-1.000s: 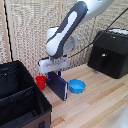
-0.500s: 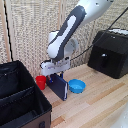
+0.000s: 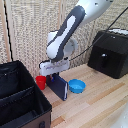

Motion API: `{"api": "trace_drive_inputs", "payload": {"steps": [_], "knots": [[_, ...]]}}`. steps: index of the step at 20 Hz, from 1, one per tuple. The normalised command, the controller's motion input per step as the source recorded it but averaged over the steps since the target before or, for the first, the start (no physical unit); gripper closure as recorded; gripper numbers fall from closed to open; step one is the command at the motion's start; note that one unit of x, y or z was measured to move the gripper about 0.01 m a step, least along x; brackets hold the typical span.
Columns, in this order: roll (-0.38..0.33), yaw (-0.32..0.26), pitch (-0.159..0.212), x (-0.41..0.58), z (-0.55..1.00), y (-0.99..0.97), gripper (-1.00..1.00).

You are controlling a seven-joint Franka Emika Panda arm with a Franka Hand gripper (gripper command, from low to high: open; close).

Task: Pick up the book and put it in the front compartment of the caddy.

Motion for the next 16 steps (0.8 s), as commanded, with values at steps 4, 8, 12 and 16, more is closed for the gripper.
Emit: {"api": "trace_drive_inputs", "payload": {"steps": [4,8,12,16], "knots": [[-0.001,-0.002,0.092,0.056,0.86,-0.01,1.00],[-0.058,0.091,0.082,-0.029,0.94,-0.02,1.00],[-0.027,0.075,0.091,-0.014,0.94,-0.07,1.00],[0.000,-0.033,0.036,0.100,1.00,-0.08,1.00]]}}
